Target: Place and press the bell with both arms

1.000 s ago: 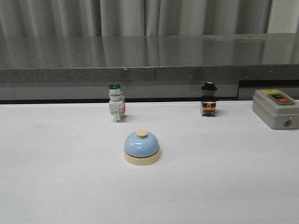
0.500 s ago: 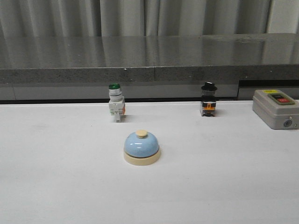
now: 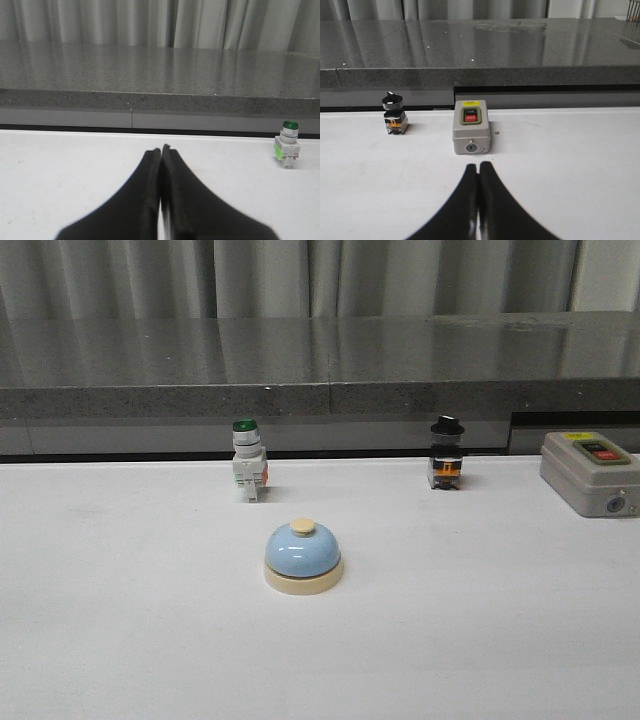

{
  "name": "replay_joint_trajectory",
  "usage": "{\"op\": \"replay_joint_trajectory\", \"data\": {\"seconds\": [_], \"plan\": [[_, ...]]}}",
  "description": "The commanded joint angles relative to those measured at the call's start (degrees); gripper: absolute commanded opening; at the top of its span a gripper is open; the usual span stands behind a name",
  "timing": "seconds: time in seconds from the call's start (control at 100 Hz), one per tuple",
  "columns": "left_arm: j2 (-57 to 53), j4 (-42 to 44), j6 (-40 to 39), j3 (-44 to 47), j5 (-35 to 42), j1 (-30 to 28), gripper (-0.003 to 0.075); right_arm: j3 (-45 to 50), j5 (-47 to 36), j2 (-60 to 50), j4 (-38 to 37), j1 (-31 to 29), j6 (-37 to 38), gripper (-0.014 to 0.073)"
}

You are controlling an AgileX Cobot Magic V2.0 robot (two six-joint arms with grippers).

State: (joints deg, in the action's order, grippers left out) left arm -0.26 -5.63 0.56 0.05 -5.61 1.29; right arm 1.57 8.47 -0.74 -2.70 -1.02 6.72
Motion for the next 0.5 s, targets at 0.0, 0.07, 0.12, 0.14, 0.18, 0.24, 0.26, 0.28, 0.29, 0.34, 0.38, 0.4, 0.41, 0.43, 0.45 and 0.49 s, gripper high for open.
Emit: {"op": "replay_joint_trajectory", "data": {"seconds": [0.0,0.07,0.12,0.14,0.18,0.24,0.26,0.28,0.29,0.34,0.38,0.4,0.41,0.43,0.45,0.49], "plan": [[-2.00,0.05,-0.56,1.26,4.19,-0.03,-0.0019,-0.03,-4.44,-0.31,-0.70,-0.03,0.05,-0.0068],[-2.00,0.05,-0.56,1.26,4.19,-0.03,-0.0019,-0.03,-4.44,-0.31,-0.70,-0.03,0.05,-0.0068],[-2.00,0.05,-0.56,1.26,4.19,-0.03,-0.0019,-0.03,-4.44,-0.31,-0.70,-0.03,0.05,-0.0068],[-2.00,0.05,-0.56,1.26,4.19,-0.03,-0.0019,-0.03,-4.44,-0.31,-0.70,-0.03,0.05,-0.0068],[-2.00,0.05,-0.56,1.26,4.19,-0.03,-0.0019,-0.03,-4.44,-0.31,-0.70,-0.03,0.05,-0.0068],[-2.00,0.05,-0.56,1.26,4.19,-0.03,-0.0019,-0.03,-4.44,-0.31,-0.70,-0.03,0.05,-0.0068],[-2.00,0.05,-0.56,1.26,4.19,-0.03,-0.0019,-0.03,-4.44,-0.31,-0.70,-0.03,0.05,-0.0068],[-2.00,0.05,-0.56,1.26,4.19,-0.03,-0.0019,-0.03,-4.44,-0.31,-0.70,-0.03,0.05,-0.0068],[-2.00,0.05,-0.56,1.26,4.19,-0.03,-0.0019,-0.03,-4.44,-0.31,-0.70,-0.03,0.05,-0.0068],[-2.00,0.05,-0.56,1.26,4.19,-0.03,-0.0019,-0.03,-4.37,-0.31,-0.70,-0.03,0.05,-0.0068],[-2.00,0.05,-0.56,1.26,4.19,-0.03,-0.0019,-0.09,-4.36,-0.31,-0.70,-0.03,0.05,-0.0068],[-2.00,0.05,-0.56,1.26,4.19,-0.03,-0.0019,-0.16,-4.36,-0.31,-0.70,-0.03,0.05,-0.0068],[-2.00,0.05,-0.56,1.26,4.19,-0.03,-0.0019,-0.25,-4.25,-0.31,-0.70,-0.03,0.05,-0.0068],[-2.00,0.05,-0.56,1.26,4.19,-0.03,-0.0019,-0.48,-4.10,-0.31,-0.70,-0.03,0.05,-0.0068],[-2.00,0.05,-0.56,1.26,4.19,-0.03,-0.0019,-0.85,-3.60,-0.31,-0.70,-0.03,0.05,-0.0068],[-2.00,0.05,-0.56,1.26,4.19,-0.03,-0.0019,-1.93,-2.23,-0.18,-0.70,-0.03,0.05,-0.0068]]}}
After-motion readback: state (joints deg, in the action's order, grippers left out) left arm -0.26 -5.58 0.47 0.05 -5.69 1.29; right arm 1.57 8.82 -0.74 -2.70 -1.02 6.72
